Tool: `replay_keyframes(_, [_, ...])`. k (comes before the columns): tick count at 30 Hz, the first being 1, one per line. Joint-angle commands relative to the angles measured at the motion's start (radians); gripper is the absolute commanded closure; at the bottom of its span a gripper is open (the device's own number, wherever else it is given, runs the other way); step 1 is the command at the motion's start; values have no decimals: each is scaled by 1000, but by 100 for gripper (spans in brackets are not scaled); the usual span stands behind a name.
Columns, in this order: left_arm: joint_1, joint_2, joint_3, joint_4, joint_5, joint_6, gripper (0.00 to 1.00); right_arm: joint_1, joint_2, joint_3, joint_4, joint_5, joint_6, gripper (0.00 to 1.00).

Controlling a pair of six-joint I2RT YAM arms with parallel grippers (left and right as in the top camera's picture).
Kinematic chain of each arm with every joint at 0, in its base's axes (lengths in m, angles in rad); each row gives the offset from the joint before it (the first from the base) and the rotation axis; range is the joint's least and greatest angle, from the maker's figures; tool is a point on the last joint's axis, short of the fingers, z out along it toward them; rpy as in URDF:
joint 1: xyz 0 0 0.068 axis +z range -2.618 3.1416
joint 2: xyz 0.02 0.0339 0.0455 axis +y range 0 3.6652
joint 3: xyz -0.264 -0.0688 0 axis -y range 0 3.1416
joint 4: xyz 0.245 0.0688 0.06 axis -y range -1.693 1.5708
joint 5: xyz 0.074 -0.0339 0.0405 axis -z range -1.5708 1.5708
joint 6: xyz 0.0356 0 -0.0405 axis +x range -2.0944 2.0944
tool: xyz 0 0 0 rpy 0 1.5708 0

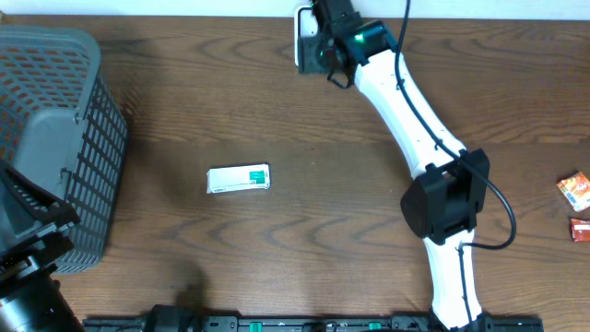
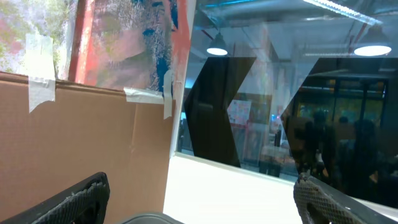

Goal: Scan the item barcode
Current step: 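Raise the green-capped bottle up to the white scanner with the right gripper, then carry the bottle to the right edge and release it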

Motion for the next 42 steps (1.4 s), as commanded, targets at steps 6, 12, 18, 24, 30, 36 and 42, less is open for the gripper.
replay_keyframes(6, [5, -3, 12, 3, -9, 9, 5, -15, 106, 18, 303, 117, -123, 55])
replay_keyframes(12, [5, -3, 12, 3, -9, 9, 5, -16, 147, 18, 461, 153, -127, 57])
replay_keyframes(18, [5, -3, 12, 3, -9, 9, 5, -15, 189, 18, 596, 213, -137, 59])
replay_keyframes(24, [5, -3, 12, 3, -9, 9, 5, -13, 222, 18, 642, 225, -192, 59])
replay_keyframes(30, [5, -3, 12, 3, -9, 9, 5, -14, 262, 18, 687, 297, -243, 62])
replay_keyframes(36, [5, -3, 12, 3, -9, 9, 5, -8, 293, 18, 721, 306, -282, 62])
replay_keyframes(42, [5, -3, 12, 3, -9, 9, 5, -6, 308, 18, 779, 326, -315, 61])
